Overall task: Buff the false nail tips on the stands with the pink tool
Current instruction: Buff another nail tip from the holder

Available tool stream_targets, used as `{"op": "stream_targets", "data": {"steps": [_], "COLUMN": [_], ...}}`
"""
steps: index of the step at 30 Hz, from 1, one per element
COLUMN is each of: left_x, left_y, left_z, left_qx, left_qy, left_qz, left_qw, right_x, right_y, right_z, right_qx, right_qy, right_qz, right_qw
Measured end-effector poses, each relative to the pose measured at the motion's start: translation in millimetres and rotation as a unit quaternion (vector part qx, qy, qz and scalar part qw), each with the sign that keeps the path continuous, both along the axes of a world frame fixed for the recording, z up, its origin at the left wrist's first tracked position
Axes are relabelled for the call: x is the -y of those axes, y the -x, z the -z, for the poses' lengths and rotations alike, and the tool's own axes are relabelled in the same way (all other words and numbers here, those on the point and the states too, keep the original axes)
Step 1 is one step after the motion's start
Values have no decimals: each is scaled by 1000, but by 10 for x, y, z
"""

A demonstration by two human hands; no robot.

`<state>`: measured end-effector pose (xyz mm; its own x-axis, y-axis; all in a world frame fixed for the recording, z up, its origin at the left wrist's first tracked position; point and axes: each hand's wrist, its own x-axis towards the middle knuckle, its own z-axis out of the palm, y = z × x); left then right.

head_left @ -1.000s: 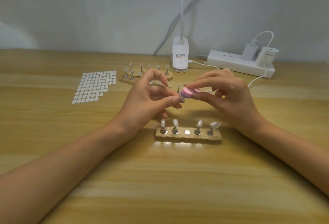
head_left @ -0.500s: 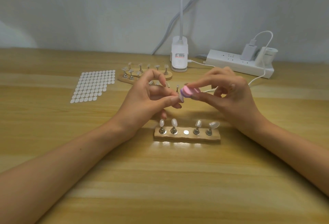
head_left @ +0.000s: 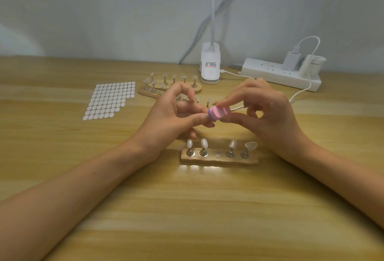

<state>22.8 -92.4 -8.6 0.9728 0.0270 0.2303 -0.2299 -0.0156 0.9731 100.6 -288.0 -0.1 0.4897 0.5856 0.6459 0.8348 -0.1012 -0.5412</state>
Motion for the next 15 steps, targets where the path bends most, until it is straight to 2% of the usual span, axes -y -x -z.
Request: {"op": "stream_targets", "data": {"steps": [12,15], "left_x": [8,7], "left_y": [-2,2], "left_z": [-2,-1], "left_qx": [-2,-3], "left_qy": [0,2], "left_qz": [-4,-6], "left_qw": [1000,1000], "right_x": [16,-3], "right_y": [-25,-4], "right_z": [-10,2], "right_qx": [3,28], "right_qy": [7,18], "right_qz": [17,-7], "right_qw": [1000,999]}}
